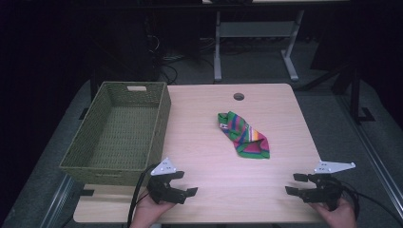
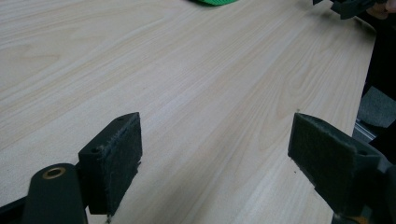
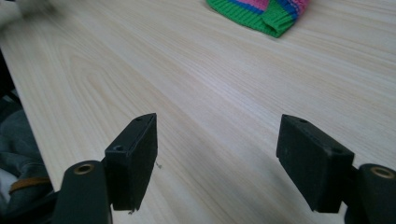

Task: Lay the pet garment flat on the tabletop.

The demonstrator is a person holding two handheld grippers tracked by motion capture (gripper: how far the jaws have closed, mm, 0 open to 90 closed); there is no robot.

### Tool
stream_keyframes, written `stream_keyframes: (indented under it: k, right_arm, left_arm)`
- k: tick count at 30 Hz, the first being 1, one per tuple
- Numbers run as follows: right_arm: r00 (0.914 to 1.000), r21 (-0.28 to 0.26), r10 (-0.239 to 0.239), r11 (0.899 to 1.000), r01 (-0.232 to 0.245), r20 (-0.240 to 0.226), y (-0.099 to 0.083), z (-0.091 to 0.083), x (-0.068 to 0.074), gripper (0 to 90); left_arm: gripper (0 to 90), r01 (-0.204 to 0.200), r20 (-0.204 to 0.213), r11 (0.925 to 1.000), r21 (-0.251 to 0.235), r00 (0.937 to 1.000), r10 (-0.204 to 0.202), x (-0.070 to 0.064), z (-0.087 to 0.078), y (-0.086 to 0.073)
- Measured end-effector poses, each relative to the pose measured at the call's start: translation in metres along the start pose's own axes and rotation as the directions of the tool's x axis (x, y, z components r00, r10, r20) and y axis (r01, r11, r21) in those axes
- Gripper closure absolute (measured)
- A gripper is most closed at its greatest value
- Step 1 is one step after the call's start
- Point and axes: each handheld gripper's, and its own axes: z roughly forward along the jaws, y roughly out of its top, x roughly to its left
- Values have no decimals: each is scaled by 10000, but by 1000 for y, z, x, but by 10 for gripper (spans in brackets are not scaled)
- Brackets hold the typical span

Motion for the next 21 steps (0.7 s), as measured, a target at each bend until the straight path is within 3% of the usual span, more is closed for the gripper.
stream_keyframes:
  k: [11,21]
  right_arm:
    - [9993,-46,-275,9996,276,237,3,-2,5,288]
    - [9998,6,-211,9998,211,-65,16,2,0,286]
  left_arm:
    - [173,-52,35,10000,-24,10000,53,1,-1,-1]
    - [173,11,4,10000,9,10000,-11,4,0,-2]
